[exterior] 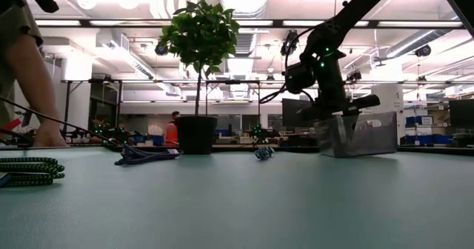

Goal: Pick and place USB-C Cables
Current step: Put the white charger cable into the black bin, then put the purple charger cable into the black bin

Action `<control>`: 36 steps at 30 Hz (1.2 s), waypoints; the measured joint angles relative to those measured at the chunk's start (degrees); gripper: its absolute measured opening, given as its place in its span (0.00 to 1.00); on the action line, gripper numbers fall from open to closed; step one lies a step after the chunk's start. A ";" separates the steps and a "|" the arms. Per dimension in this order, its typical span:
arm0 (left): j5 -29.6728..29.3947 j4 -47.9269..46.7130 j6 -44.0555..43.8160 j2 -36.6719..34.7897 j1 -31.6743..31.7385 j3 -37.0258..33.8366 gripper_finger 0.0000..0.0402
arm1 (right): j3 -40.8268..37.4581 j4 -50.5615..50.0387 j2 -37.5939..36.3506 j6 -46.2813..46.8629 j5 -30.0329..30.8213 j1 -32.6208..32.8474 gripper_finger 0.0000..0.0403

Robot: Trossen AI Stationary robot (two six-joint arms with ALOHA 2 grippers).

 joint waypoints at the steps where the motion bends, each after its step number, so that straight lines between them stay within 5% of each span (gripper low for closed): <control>1: 0.00 -0.01 0.02 0.01 0.00 0.00 0.29 | 0.00 0.01 -0.08 -0.03 -0.02 0.00 0.28; 14: 0.00 0.00 0.02 0.01 0.02 0.00 0.29 | 0.00 -1.63 -1.91 -4.88 -0.11 0.00 0.28; 25: 0.00 -0.24 0.00 0.01 0.00 0.00 0.29 | 0.00 -1.78 -12.71 -9.98 0.03 0.47 0.28; 31: -0.01 -0.85 0.02 0.01 0.00 -0.11 0.29 | 0.00 -1.46 -19.92 -14.00 0.23 4.73 0.28; 36: -1.37 -5.13 -0.04 0.01 0.02 -0.22 0.29 | -0.01 -0.67 -25.37 -15.49 8.22 12.07 0.26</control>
